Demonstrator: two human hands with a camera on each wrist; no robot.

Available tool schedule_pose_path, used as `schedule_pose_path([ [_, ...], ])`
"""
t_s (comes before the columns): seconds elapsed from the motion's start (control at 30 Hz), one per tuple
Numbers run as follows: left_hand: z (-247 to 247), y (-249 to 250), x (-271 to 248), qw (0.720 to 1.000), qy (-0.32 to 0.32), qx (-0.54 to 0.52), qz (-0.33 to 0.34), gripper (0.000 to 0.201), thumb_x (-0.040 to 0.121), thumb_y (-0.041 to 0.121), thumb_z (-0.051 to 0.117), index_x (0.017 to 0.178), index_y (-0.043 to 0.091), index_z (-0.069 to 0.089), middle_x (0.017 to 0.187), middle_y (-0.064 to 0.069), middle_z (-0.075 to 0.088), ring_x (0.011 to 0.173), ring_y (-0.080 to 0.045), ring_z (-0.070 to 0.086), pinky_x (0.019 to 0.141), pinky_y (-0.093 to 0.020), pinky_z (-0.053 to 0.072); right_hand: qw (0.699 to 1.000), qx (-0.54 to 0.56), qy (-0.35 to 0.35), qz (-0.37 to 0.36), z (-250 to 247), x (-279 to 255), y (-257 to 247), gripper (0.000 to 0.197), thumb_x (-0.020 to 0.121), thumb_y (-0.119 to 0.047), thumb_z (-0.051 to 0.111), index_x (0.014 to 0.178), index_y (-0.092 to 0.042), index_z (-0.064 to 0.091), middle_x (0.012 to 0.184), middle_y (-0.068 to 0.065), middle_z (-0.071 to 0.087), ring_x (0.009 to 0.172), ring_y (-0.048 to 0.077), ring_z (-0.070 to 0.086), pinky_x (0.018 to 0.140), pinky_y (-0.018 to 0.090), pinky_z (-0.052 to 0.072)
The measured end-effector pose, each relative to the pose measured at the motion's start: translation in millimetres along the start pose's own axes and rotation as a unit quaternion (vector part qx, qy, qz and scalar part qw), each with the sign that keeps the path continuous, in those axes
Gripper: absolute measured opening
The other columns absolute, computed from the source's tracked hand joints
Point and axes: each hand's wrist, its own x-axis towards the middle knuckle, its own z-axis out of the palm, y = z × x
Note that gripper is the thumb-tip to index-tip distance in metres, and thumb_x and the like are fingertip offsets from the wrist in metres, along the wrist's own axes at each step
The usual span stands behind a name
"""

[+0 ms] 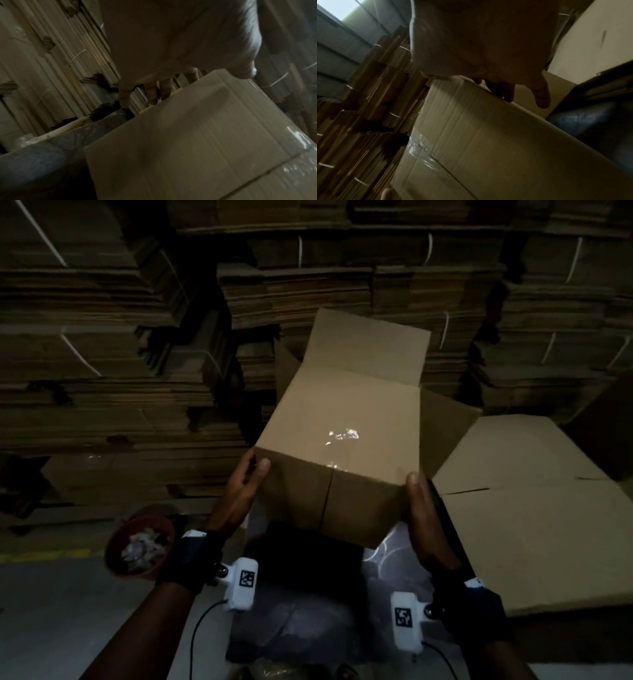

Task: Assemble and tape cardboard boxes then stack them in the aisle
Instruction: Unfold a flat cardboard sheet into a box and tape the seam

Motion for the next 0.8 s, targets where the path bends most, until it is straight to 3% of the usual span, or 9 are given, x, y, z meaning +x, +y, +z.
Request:
schedule_pose_path([
  [0.1, -3, 11, 2, 1.0, 0.002, 0.01, 0.018, 0.038, 0.098, 0.039, 0.06, 0.134, 0.039, 0.047, 0.124, 0.016, 0.063, 0.109, 0.007, 0.062, 0.091, -0.019, 0.049, 1.0, 0.007, 0.0, 0.005, -6, 9, -11, 0.071, 0.094, -0.068, 0.055, 0.152, -0.032, 0.036, 0.152, -0.007, 0.05, 0.141, 0.015, 0.047, 0.118, 0.052, 0.036],
  [0.2, -6, 23, 5, 1.0, -0.001, -0.002, 0.031, 0.036, 0.095, 0.026, 0.067, 0.124, 0.042, 0.052, 0.124, 0.009, 0.064, 0.111, -0.003, 0.063, 0.096, -0.034, 0.05, 1.0, 0.018, 0.007, -0.001, -11, 21, -19, 0.048, 0.095, -0.028, 0.067, 0.133, -0.031, 0.038, 0.137, 0.002, 0.06, 0.123, 0.015, 0.062, 0.106, 0.042, 0.05],
  [0.3, -8, 38, 0, 0.998, -0.006, -0.012, 0.054, 0.053, 0.077, 0.045, 0.071, 0.127, 0.035, 0.053, 0.126, 0.004, 0.065, 0.116, -0.01, 0.062, 0.095, -0.033, 0.048, 0.999, 0.032, -0.008, -0.015, -18, 30, -30, 0.047, 0.093, -0.014, 0.07, 0.126, -0.035, 0.044, 0.13, 0.005, 0.065, 0.119, 0.022, 0.065, 0.102, 0.051, 0.052],
  [0.37, -9, 51, -3, 0.998, -0.016, -0.013, 0.067, 0.061, 0.075, 0.046, 0.069, 0.132, 0.034, 0.05, 0.131, 0.004, 0.063, 0.119, -0.012, 0.061, 0.093, -0.03, 0.05, 0.998, 0.045, -0.019, -0.027, -21, 34, -39, 0.046, 0.093, -0.012, 0.067, 0.13, -0.031, 0.048, 0.127, 0.002, 0.069, 0.12, 0.024, 0.065, 0.102, 0.052, 0.052],
  [0.47, -11, 68, -5, 0.995, -0.033, -0.02, 0.091, 0.06, 0.085, 0.033, 0.063, 0.142, 0.033, 0.045, 0.136, 0.009, 0.06, 0.12, -0.009, 0.061, 0.089, -0.023, 0.053, 0.996, 0.053, -0.048, -0.058, -22, 38, -57, 0.039, 0.098, -0.004, 0.054, 0.13, -0.025, 0.052, 0.119, -0.008, 0.073, 0.113, 0.015, 0.067, 0.097, 0.038, 0.054],
  [0.57, -17, 82, -4, 0.994, -0.039, -0.022, 0.1, 0.06, 0.09, 0.028, 0.052, 0.149, 0.029, 0.041, 0.141, 0.007, 0.057, 0.121, -0.012, 0.062, 0.089, -0.023, 0.052, 0.993, 0.064, -0.074, -0.072, -24, 44, -68, 0.043, 0.097, -0.012, 0.055, 0.139, -0.021, 0.05, 0.123, -0.012, 0.072, 0.115, 0.009, 0.066, 0.096, 0.027, 0.053],
  [0.67, -19, 93, -1, 0.994, -0.042, -0.014, 0.098, 0.055, 0.089, 0.034, 0.054, 0.143, 0.033, 0.044, 0.137, 0.013, 0.059, 0.118, -0.007, 0.063, 0.087, -0.019, 0.052, 0.992, 0.062, -0.094, -0.057, -25, 49, -71, 0.054, 0.097, -0.03, 0.052, 0.149, -0.018, 0.047, 0.138, 0.002, 0.065, 0.125, 0.02, 0.062, 0.103, 0.034, 0.051],
  [0.73, -19, 93, 1, 0.995, -0.036, -0.011, 0.09, 0.06, 0.084, 0.041, 0.061, 0.142, 0.033, 0.048, 0.133, 0.013, 0.062, 0.118, -0.008, 0.063, 0.087, -0.018, 0.05, 0.992, 0.057, -0.105, -0.041, -22, 53, -69, 0.049, 0.101, -0.032, 0.052, 0.148, -0.018, 0.049, 0.138, 0.002, 0.065, 0.126, 0.02, 0.062, 0.105, 0.037, 0.05],
  [0.8, -17, 87, 5, 0.997, -0.026, 0.0, 0.073, 0.062, 0.087, 0.036, 0.064, 0.146, 0.026, 0.047, 0.13, 0.011, 0.063, 0.116, -0.007, 0.063, 0.083, -0.015, 0.05, 0.993, 0.047, -0.103, -0.024, -20, 58, -64, 0.042, 0.105, -0.029, 0.047, 0.146, -0.021, 0.052, 0.136, -0.001, 0.066, 0.127, 0.019, 0.061, 0.107, 0.04, 0.045],
])
